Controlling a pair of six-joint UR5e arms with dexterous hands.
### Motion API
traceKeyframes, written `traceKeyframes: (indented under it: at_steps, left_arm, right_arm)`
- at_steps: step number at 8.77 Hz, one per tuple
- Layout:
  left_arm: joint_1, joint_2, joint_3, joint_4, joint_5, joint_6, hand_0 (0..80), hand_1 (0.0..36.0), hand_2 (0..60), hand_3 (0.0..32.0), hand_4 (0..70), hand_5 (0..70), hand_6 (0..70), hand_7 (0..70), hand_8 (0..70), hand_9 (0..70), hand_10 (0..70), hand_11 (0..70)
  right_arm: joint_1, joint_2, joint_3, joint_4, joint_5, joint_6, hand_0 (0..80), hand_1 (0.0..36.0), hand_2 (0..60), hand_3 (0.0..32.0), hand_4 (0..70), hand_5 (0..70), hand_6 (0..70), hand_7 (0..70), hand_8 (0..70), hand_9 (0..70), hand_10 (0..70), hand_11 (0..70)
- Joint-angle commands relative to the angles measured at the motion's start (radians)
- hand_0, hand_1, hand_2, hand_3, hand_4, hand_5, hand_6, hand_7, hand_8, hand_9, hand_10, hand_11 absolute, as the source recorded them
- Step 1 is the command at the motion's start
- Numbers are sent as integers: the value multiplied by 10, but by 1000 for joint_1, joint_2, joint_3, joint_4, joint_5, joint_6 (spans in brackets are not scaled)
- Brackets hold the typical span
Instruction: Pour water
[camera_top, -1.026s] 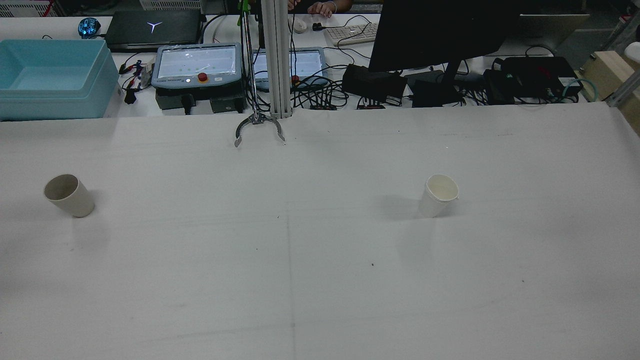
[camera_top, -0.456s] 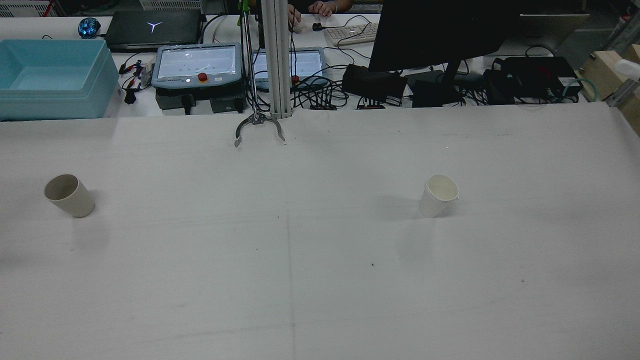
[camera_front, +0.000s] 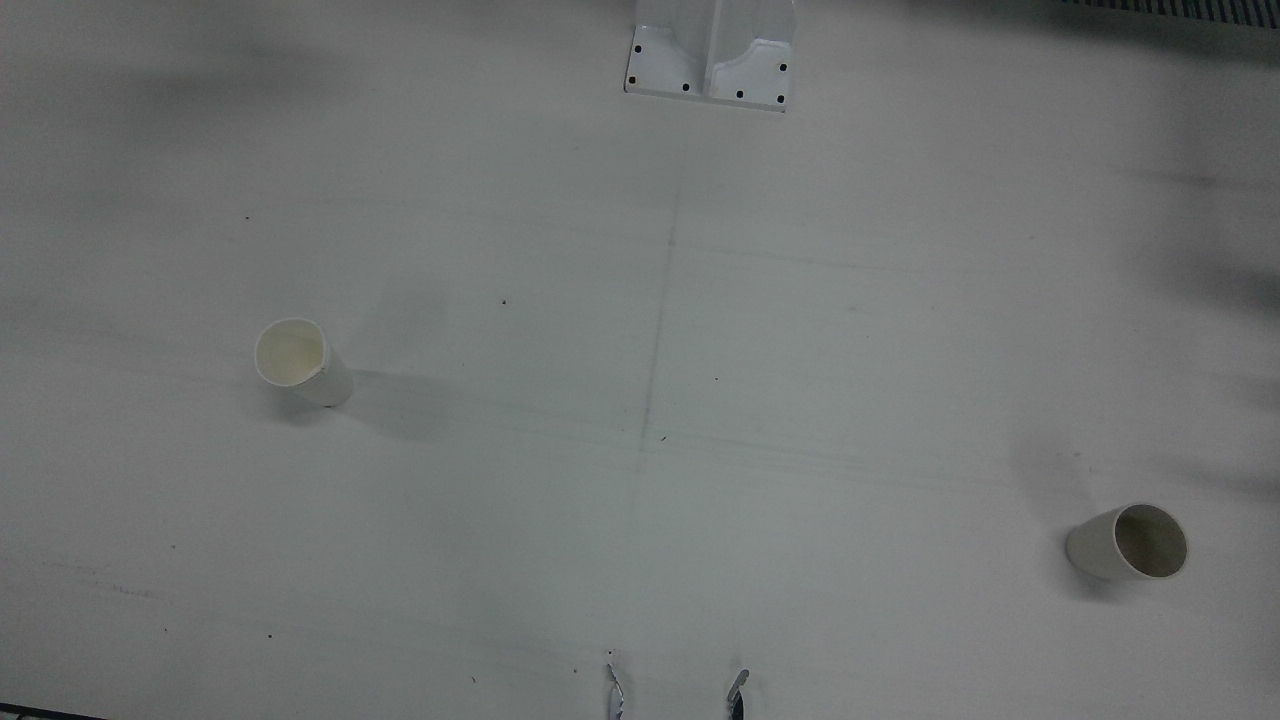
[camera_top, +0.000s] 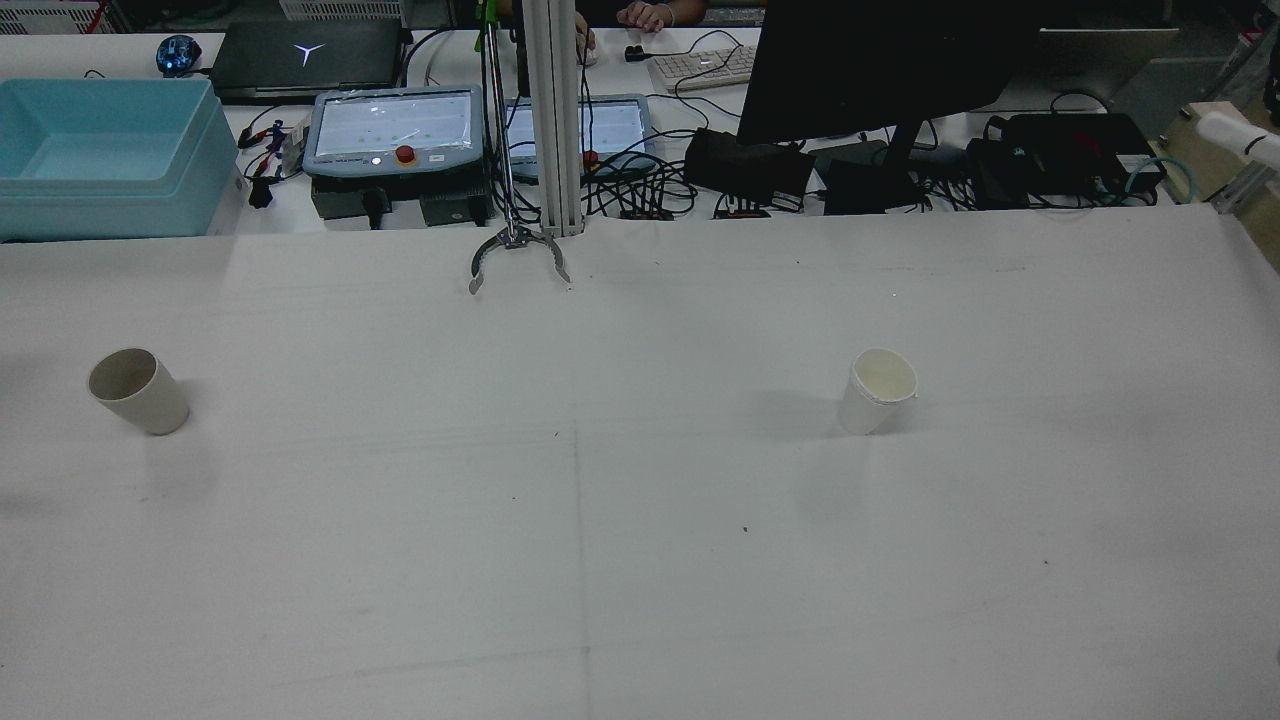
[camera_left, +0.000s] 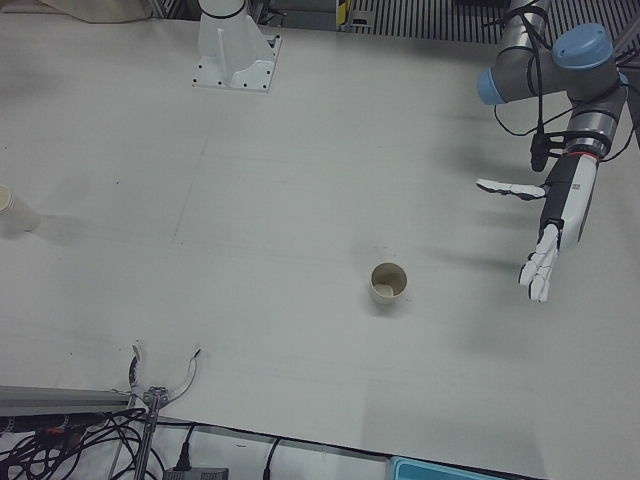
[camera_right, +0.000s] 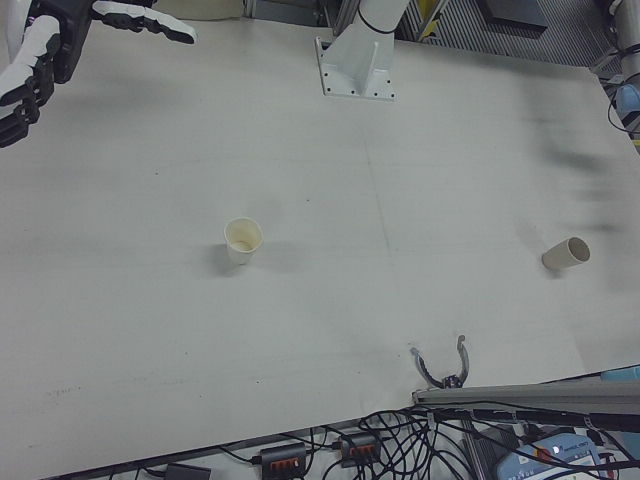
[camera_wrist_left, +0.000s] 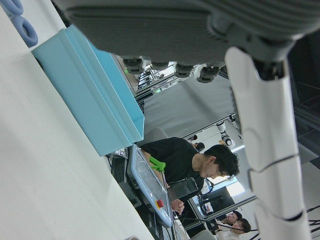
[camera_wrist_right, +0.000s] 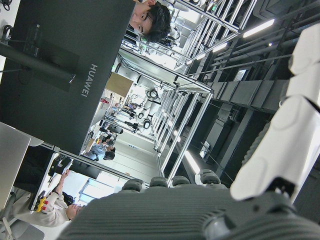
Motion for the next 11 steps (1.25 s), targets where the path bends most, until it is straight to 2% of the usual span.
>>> traceKeyframes:
  at_steps: [1,3,4,7,9,11]
  left_arm:
    - [40,-8,121,-149,-84,33,566,164,0,20,120,6,3,45,0,0,20,53]
    - [104,-9,134,-174,-89,66,557,153,0,18,133,1,5,47,0,0,26,61]
    - [108,-32,149,-169,-97,76,560,155,0,18,132,6,7,48,0,0,27,62]
    - [152,-117,237,-166,-108,78,578,178,0,0,143,28,19,60,0,0,31,69]
    - [190,-172,307,-185,-121,78,576,175,0,0,141,29,18,59,0,0,30,68]
    - [235,-206,350,-194,-166,80,573,172,0,0,140,36,21,61,0,0,33,73]
  right_arm:
    - [14,4,17,0,-2,0,429,118,133,0,17,0,0,0,0,0,0,0]
    - [-6,9,12,-1,-11,-8,430,119,137,0,21,0,0,0,0,0,0,0]
    - [-6,15,12,-1,-11,-8,432,121,140,0,24,0,0,0,0,0,0,0]
    - [-6,15,14,-1,-12,-8,437,122,145,0,34,0,0,0,0,3,0,0]
    - [-12,17,11,-1,-12,-10,435,122,150,0,36,0,0,0,0,4,0,0]
    - [-11,15,12,-1,-14,-11,438,124,151,0,39,0,0,0,0,5,0,0]
